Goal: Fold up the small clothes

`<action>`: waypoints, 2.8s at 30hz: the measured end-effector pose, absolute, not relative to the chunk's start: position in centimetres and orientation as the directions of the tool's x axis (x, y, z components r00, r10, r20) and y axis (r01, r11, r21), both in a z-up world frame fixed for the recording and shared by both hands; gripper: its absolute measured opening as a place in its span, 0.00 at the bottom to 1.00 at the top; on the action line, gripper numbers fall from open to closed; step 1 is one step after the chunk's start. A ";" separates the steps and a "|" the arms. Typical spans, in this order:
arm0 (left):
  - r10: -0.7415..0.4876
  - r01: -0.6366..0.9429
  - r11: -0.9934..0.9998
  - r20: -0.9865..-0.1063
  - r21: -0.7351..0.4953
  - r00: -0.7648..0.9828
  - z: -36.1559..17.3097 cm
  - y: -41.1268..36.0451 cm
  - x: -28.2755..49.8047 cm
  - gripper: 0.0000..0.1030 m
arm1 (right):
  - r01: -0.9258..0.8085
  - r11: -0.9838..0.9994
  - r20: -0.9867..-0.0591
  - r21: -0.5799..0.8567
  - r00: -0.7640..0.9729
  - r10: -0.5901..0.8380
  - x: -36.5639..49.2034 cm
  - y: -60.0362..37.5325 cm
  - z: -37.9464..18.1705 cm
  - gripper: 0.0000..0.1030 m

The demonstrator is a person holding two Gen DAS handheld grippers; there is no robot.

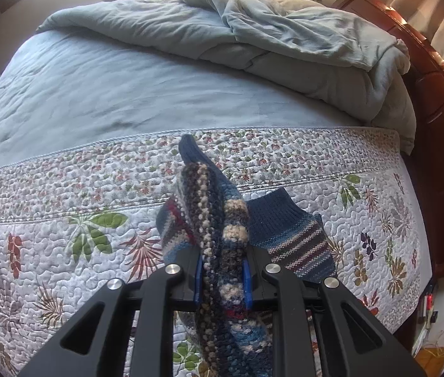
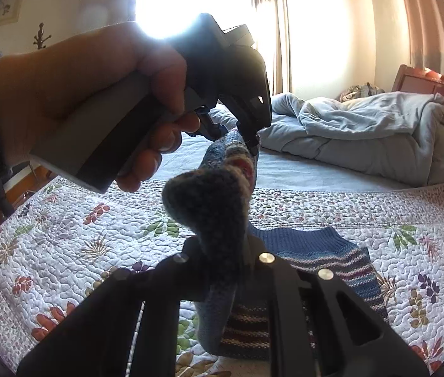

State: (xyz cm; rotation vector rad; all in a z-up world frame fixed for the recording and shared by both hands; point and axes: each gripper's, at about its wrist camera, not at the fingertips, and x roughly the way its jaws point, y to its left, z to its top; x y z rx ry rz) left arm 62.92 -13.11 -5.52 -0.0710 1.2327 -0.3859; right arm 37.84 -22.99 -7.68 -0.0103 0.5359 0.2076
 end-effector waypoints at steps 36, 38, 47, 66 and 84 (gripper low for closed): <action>-0.311 0.306 0.920 -0.933 -0.247 0.182 -13.0 -27.9 63.3 0.18 | -0.055 0.974 -0.606 0.220 0.775 0.181 38.9 -36.2 -13.6 0.11; -0.303 0.307 0.921 -0.937 -0.241 0.175 -13.7 -28.4 63.3 0.18 | -0.046 0.962 -0.617 0.269 0.759 0.209 39.1 -37.2 -14.3 0.11; -0.276 0.298 0.928 -0.950 -0.225 0.143 -17.0 -30.3 63.3 0.18 | 0.003 0.894 -0.637 0.448 0.703 0.317 39.8 -40.4 -17.0 0.11; -0.467 0.323 0.868 -0.841 -0.377 0.274 -14.4 -26.0 59.7 0.67 | 0.113 0.602 -0.542 0.791 0.585 0.603 39.2 -48.0 -24.3 0.65; -0.668 0.380 0.736 -0.692 -0.560 0.274 -16.8 -13.2 41.6 0.67 | 0.067 0.565 -0.562 0.822 0.250 0.788 50.4 -49.1 -23.4 0.81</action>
